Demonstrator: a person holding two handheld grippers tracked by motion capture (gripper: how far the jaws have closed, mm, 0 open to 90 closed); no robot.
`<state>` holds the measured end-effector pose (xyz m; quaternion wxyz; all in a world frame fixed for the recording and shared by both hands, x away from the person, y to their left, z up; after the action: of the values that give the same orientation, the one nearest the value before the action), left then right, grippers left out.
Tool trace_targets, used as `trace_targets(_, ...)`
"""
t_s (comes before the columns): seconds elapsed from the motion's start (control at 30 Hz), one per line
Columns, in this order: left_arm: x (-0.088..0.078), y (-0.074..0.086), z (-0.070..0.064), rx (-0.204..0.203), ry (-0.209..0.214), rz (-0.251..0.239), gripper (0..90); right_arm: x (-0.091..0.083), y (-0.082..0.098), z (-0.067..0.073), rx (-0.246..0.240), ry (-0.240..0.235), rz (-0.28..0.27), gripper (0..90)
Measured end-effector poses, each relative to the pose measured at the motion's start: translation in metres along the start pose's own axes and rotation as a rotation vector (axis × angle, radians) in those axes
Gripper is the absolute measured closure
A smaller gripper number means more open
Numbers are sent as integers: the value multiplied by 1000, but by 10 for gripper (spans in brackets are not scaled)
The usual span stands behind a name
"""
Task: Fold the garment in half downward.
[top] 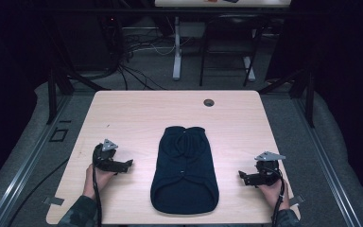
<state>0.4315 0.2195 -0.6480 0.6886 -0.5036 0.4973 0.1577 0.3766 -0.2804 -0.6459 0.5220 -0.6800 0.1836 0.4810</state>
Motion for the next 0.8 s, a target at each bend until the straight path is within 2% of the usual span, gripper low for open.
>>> trace_targets(0.6, 0, 0, 0, -5, -3, -2, 1, 1, -1, 0, -3, -1, 1, 0)
trace_targets(0.8, 0, 0, 1, -13, -8, 4, 0, 1, -3, 0, 7, 3, 17, 0)
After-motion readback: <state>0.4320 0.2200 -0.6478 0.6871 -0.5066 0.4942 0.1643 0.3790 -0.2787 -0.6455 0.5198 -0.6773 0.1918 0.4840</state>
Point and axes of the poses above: each handheld gripper's, and its own axes: x roughly forward along the jaws, y roughly out of its underside, z roughly to its left, the point moved 8 cm from there along x, roughly forward along the jaws, and after that the axes turned 13 degrees about z, right-handed, at the moved point
